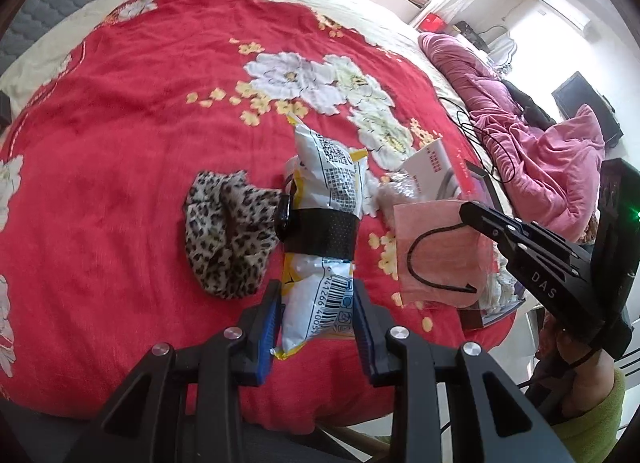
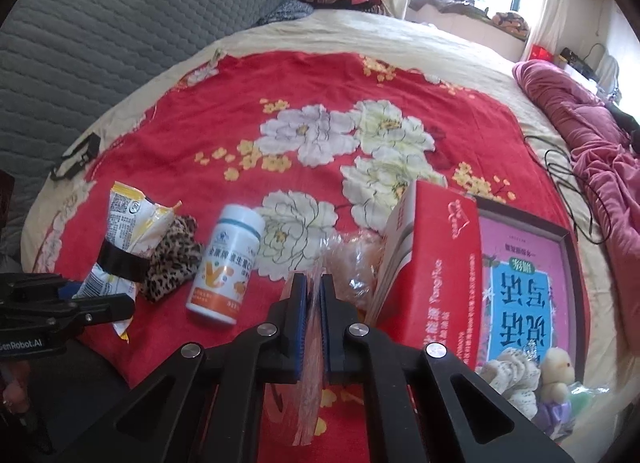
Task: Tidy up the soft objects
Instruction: 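Carry the snack packet with the left tool while the right tool carries the mask bag to the tray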
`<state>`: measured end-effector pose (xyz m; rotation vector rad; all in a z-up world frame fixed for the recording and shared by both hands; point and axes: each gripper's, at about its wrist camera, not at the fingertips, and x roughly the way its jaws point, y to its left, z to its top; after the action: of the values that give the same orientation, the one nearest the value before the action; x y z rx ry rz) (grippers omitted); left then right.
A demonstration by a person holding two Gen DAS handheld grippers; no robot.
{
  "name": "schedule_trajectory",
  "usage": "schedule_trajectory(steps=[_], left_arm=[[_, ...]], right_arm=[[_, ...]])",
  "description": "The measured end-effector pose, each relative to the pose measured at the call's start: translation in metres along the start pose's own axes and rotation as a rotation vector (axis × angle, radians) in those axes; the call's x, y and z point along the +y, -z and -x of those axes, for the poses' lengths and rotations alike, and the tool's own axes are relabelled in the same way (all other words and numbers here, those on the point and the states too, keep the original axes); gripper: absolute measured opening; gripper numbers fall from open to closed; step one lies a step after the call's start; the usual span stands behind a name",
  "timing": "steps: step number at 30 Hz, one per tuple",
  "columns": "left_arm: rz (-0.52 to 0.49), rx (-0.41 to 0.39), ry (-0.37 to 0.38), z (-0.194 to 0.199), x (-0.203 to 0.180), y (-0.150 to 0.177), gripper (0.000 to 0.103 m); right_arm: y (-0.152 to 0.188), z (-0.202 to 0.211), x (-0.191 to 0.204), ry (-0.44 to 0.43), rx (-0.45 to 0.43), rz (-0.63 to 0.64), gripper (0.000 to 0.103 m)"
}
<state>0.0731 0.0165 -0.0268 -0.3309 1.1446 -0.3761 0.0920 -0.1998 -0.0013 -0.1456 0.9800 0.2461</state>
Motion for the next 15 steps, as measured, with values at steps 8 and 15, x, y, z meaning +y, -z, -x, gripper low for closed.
schedule_trajectory(steps=[8, 15], left_arm=[[-0.061, -0.032, 0.002, 0.013, -0.036, -0.011, 0.034], [-0.132, -0.043, 0.016, 0.010, -0.083, -0.025, 0.034]], right_arm=[[-0.011, 0.023, -0.011, -0.013, -0.068, -0.018, 0.005], [-0.015, 0.049, -0.042, 0.009, -0.125, -0.061, 0.004]])
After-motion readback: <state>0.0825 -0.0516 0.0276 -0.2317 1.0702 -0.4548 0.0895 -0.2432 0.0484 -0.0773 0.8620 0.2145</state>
